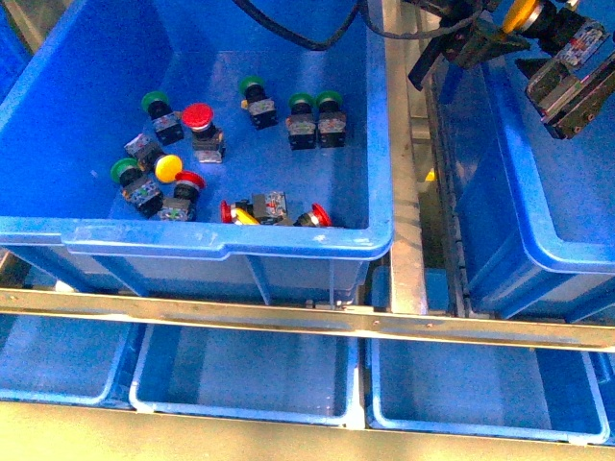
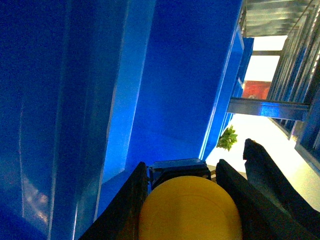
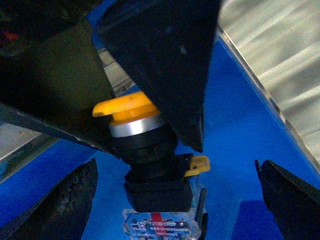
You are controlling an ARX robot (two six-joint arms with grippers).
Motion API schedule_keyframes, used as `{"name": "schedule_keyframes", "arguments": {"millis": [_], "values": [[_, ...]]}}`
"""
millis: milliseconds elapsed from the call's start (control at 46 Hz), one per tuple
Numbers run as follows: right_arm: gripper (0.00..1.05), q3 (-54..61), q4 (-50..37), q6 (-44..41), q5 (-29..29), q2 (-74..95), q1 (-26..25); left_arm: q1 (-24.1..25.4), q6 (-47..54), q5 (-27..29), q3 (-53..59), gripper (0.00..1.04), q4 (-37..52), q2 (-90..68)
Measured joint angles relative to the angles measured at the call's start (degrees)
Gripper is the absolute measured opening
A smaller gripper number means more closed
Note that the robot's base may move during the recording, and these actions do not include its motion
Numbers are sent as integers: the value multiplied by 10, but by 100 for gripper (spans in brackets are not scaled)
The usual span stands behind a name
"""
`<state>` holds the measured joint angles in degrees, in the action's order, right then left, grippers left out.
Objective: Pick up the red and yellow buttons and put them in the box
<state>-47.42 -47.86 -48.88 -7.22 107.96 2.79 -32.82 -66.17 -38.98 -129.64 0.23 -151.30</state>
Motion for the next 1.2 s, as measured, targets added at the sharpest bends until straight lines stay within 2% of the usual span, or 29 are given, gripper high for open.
{"name": "schedule_keyframes", "arguments": {"millis": [479, 631, 914, 1196], "values": [[96, 4, 12, -12, -3, 0, 0, 1, 1, 1, -14, 33, -7, -5], [73, 4, 12, -15, -3, 0, -2, 2, 1, 1, -14, 33, -7, -8], [39, 4, 12, -15, -1, 0, -3, 3, 1, 3, -14, 33, -7, -8], [35, 4, 12, -15, -1, 0, -3, 3, 1, 3, -17, 33, -9, -9]]}}
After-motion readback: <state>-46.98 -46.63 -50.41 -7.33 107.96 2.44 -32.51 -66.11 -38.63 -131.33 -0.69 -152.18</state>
